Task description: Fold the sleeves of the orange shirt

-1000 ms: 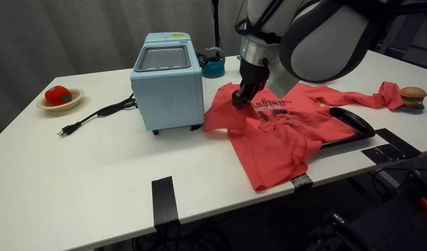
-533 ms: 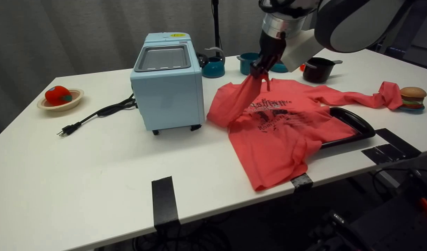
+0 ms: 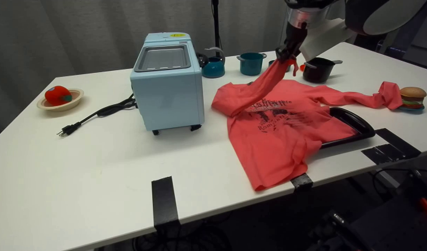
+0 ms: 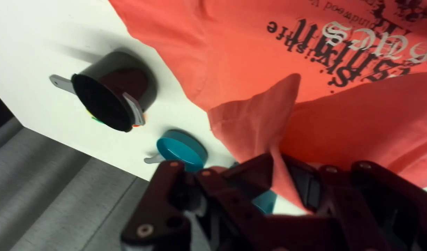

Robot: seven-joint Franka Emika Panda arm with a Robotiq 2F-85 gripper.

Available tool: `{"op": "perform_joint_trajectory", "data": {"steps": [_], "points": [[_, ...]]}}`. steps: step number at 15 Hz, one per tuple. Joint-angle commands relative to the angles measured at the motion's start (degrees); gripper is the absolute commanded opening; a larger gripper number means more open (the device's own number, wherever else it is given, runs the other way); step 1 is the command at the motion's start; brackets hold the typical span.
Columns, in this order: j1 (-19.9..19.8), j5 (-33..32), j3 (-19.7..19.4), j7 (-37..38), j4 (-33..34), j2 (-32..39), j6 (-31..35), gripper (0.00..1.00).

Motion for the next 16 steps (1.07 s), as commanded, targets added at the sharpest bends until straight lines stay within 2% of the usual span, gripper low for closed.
{"op": "perform_joint_trajectory", "data": {"steps": [1, 3, 4, 5, 9, 15, 16], "points": [[-0.5, -3.7, -2.2, 5.3, 0.6, -1.0, -2.7, 0.0], [-0.7, -4.2, -3.2, 6.7, 1.3, -0.3, -3.0, 0.0], [-0.8, -3.2, -3.4, 6.0, 1.4, 0.1, -2.9, 0.25], [-0.9, -2.4, -3.7, 5.4, 1.3, 0.2, -2.5, 0.26], [-1.5, 0.9, -3.4, 2.1, 0.0, -0.1, -0.6, 0.56], [-1.2, 1.1, -3.4, -0.3, -2.5, -3.1, -1.4, 0.99], [-1.4, 2.5, -3.3, -2.3, -3.1, -4.1, -1.6, 1.0]]}}
